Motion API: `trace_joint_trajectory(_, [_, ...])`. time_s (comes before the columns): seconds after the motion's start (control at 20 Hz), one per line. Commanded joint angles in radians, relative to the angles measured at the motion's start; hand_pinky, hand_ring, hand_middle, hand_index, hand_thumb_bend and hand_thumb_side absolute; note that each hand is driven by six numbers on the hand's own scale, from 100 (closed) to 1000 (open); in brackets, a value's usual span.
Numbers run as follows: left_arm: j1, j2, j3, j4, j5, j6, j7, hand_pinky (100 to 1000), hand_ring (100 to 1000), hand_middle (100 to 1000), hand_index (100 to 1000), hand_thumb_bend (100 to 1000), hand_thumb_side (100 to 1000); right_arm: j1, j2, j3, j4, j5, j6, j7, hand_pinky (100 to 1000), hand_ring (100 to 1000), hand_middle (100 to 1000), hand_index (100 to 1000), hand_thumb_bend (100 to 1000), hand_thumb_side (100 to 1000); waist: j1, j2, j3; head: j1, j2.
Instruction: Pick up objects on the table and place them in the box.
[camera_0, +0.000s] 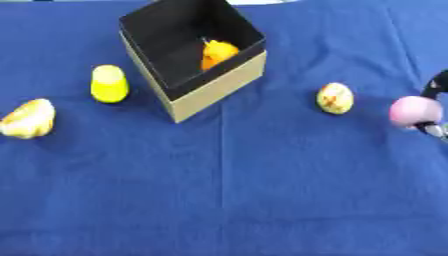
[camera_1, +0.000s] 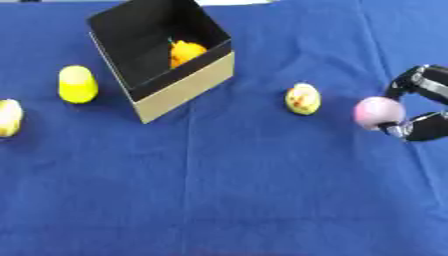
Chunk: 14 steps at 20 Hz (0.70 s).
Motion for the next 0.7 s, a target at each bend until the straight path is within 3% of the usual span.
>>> trace_joint_trajectory(0.05, [-0.004, 0.021, 0.004, -0.018, 0.001, 0.001, 0.000, 772, 589, 559, 781, 132, 569, -0.049, -0.072, -0.034, -0.091, -0.024, 0.011, -0.012, 812, 736, 522, 551, 314, 100, -0.008, -0.024, -0.001, 0.004, 0.001])
trace_joint_trajectory(0.35, [-0.006, 0.027, 0.001, -0.018, 0.005, 0.005, -0.004, 772, 589, 559, 782, 130, 569, -0.179, -0.108, -0.005, -0.135, -0.053, 0.015, 0.029, 818, 737, 548, 595, 336, 100, -0.030, -0.035, 0.012, -0.003, -0.003])
trace_joint_trajectory(0.7, [-0.009, 0.037, -0.005, -0.018, 0.012, 0.005, -0.013, 773, 590, 560, 782, 133, 566, -0.414, -0.052, 0.084, -0.077, -0.088, 0.009, 0.094, 811, 734, 548, 603, 341, 100, -0.048, -0.048, 0.046, -0.024, 0.002])
